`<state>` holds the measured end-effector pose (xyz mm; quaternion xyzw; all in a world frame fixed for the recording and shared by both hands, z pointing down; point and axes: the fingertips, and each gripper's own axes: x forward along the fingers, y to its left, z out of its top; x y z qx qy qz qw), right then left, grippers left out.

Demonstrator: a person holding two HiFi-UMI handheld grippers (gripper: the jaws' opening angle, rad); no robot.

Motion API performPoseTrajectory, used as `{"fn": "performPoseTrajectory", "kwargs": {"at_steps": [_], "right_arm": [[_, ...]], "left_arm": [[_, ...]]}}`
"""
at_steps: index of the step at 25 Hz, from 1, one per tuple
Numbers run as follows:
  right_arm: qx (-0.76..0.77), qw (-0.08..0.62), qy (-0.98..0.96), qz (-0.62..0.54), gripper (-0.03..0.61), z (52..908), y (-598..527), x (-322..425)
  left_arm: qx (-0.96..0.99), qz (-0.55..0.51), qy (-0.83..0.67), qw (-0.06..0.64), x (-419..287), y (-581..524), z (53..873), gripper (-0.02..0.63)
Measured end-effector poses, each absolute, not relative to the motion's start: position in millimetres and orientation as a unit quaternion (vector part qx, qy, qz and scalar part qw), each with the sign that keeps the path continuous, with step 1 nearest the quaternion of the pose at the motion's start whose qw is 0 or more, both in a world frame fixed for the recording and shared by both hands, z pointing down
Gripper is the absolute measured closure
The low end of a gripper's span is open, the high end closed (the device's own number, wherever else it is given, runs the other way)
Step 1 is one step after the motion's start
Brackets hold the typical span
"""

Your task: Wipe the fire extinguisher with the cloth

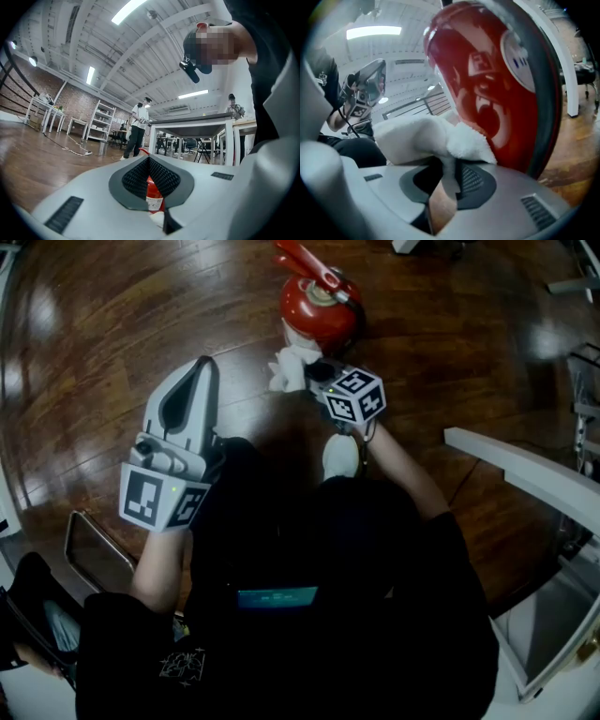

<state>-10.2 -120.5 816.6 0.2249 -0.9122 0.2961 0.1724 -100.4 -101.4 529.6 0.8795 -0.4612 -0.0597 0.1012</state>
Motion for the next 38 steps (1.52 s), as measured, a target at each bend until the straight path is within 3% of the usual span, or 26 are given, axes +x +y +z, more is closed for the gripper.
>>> {"fn": "performPoseTrajectory", "kwargs": {"at_steps": [5,9,18,22,25,33,38], "right_arm": [[0.223,0.205,-0.905,0.297,0.479,846.2,-118.2,-6.1],[0.211,0.186,-0.915,0.290,0.480,822.2,-111.9,-6.3],[0.163,0.030,-0.962,0.217,0.479,623.0,-98.1,27.1],[0.227,0.030,-0.959,0.166,0.479,569.8,-130.6,81.2],[0.243,0.028,-0.946,0.213,0.479,578.9,-149.7,99.8],[0.250,-0.056,-0.913,0.316,0.479,640.7,-150.1,119.1],[0.285,-0.026,-0.888,0.360,0.479,711.8,-146.1,133.1]], "left_arm": [[0.877,-0.060,-0.465,0.102,-104.5,-103.1,531.2,0.611],[0.878,-0.064,-0.463,0.104,-103.9,-103.1,531.0,0.611],[0.883,-0.074,-0.451,0.110,-92.2,-105.1,533.6,0.611],[0.884,-0.075,-0.448,0.111,-87.8,-105.0,534.6,0.611],[0.885,-0.069,-0.448,0.111,-87.3,-103.6,536.0,0.611],[0.883,-0.057,-0.455,0.103,-93.1,-107.1,534.4,0.611],[0.883,-0.056,-0.454,0.105,-90.8,-106.8,536.7,0.611]]}}
